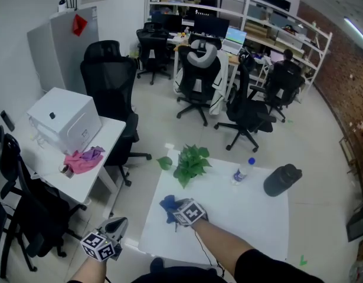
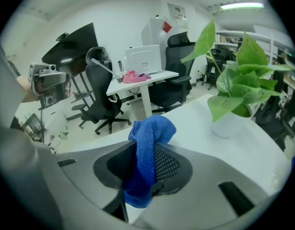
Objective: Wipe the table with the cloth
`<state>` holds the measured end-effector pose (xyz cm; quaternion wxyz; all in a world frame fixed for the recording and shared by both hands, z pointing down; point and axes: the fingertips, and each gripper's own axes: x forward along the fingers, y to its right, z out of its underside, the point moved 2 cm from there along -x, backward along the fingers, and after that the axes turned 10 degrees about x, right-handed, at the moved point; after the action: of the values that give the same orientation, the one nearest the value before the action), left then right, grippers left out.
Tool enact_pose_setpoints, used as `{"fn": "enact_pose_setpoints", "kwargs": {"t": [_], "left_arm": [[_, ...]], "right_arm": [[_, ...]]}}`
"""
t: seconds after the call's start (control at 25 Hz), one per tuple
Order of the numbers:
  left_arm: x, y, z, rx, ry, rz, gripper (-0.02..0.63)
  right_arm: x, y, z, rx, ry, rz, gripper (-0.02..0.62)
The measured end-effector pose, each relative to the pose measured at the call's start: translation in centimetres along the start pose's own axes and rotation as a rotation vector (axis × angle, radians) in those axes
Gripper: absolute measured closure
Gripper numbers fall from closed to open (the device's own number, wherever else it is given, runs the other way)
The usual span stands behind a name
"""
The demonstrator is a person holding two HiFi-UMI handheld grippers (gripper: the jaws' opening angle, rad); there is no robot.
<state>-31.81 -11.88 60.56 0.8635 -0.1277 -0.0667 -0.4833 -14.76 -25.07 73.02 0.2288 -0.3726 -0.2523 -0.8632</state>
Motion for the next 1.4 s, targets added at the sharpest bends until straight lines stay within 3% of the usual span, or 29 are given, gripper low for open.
{"fn": "enact_pose_setpoints", "kwargs": {"t": [0.4, 0.88, 1.4], "left_arm": [[-3.3, -3.4, 2.7, -0.064, -0.032, -0.007, 0.607], [-4.8, -4.8, 4.0, -0.094, -0.027, -0.021, 0.607], [-2.8, -3.2, 2.9, -0.091, -0.003, 0.022, 0.607]], "right_arm": [[6.6, 1.1, -3.2, 0.361, 0.096, 0.161, 0.489], [6.9, 2.9, -2.6, 0.458, 0.102, 0.249, 0.497], [-1.4, 9.3, 4.9, 0.583, 0.071, 0.378, 0.497]]}}
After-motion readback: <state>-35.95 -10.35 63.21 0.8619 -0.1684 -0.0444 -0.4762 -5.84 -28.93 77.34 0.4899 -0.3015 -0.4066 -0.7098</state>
